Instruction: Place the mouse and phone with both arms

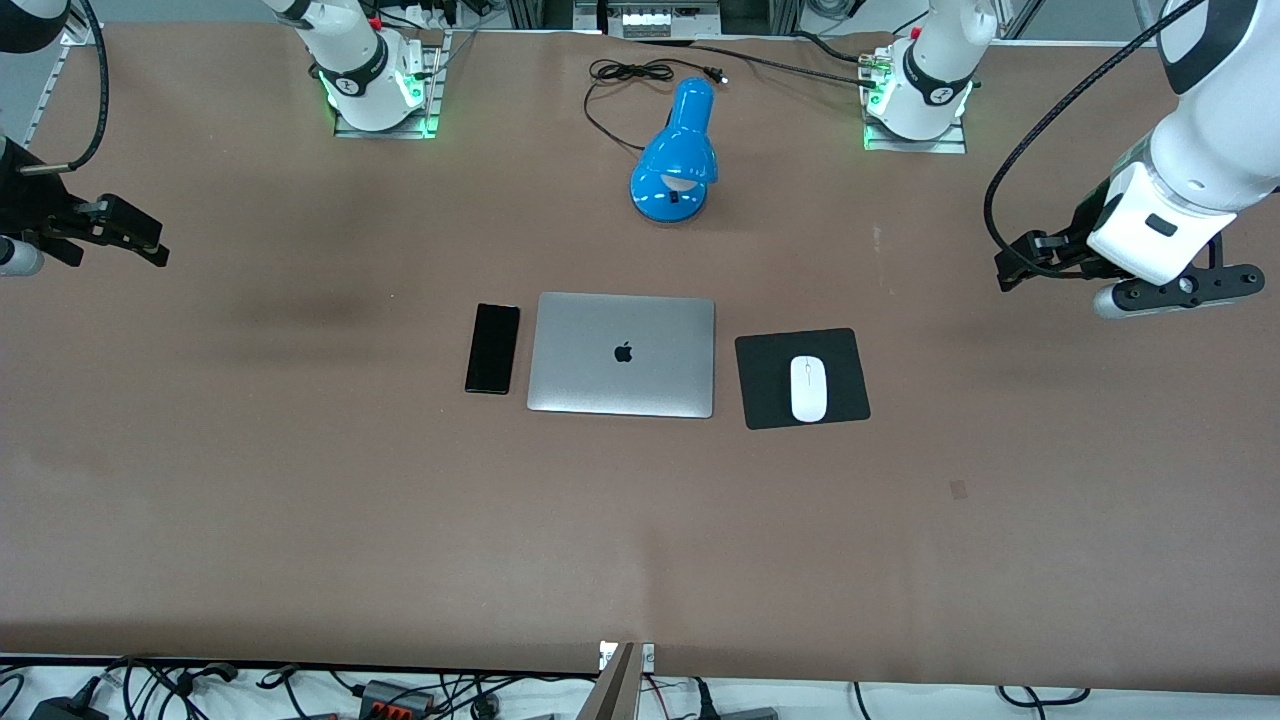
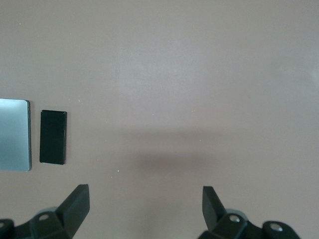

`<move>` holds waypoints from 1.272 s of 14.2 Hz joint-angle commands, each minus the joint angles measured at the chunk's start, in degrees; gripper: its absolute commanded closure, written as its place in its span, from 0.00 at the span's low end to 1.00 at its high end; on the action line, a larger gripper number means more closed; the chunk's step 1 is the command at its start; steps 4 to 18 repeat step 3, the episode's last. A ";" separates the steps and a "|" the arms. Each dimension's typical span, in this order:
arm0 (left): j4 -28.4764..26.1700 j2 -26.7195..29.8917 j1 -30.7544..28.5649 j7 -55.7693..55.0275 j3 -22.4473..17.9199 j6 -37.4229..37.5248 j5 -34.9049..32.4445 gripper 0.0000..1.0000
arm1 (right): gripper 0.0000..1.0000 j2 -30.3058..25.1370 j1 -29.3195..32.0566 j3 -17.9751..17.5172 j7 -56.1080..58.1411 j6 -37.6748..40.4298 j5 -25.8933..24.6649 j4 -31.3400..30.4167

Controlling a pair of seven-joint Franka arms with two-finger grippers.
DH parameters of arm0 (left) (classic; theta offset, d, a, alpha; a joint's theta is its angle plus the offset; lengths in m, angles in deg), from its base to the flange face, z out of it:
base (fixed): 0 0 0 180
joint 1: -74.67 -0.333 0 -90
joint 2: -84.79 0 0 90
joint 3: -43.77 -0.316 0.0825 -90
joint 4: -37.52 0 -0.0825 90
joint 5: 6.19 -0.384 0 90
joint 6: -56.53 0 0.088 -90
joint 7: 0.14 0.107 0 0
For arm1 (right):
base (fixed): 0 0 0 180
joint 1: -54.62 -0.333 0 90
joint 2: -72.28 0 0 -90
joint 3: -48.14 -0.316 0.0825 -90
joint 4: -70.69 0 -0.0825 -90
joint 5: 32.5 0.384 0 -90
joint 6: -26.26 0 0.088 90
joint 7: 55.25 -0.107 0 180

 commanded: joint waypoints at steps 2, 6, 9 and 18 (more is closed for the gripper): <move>0.97 -0.34 0.13 1.12 -0.34 0.62 1.24 0.00 | 0.00 -1.50 0.35 -0.31 0.52 0.56 0.41 -1.02; 0.97 -0.34 0.04 1.12 -0.34 0.62 1.24 0.00 | 0.00 -1.50 0.35 -0.31 0.52 0.48 0.41 -1.02; 0.97 -0.34 0.04 1.12 -0.34 0.62 1.24 0.00 | 0.00 -1.50 0.35 -0.31 0.52 0.48 0.41 -1.02; 0.97 -0.34 0.04 1.12 -0.34 0.62 1.24 0.00 | 0.00 -1.50 0.35 -0.31 0.52 0.48 0.41 -1.02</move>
